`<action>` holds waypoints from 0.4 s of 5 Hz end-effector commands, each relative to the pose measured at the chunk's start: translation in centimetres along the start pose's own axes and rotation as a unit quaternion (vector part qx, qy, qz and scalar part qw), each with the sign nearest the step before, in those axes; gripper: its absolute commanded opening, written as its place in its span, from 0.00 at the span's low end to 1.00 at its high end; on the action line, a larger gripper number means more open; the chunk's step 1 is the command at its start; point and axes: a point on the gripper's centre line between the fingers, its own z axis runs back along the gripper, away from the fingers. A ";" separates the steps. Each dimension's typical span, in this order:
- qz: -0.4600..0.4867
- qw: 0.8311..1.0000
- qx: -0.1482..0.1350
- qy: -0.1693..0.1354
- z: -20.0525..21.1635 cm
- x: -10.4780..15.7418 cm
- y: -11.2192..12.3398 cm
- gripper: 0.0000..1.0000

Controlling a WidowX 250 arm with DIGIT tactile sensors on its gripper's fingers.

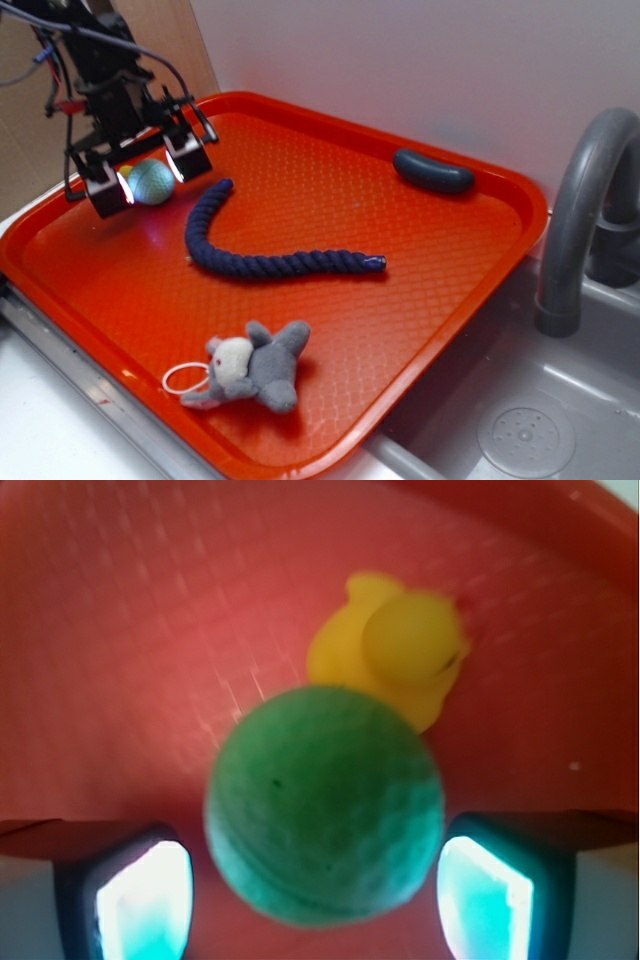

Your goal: Grab the green ball.

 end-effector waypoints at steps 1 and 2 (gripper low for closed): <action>-0.010 1.000 -0.010 -0.019 -0.1 0.0 -0.3 0.91; -0.011 0.999 -0.009 -0.047 0.5 0.3 0.1 0.00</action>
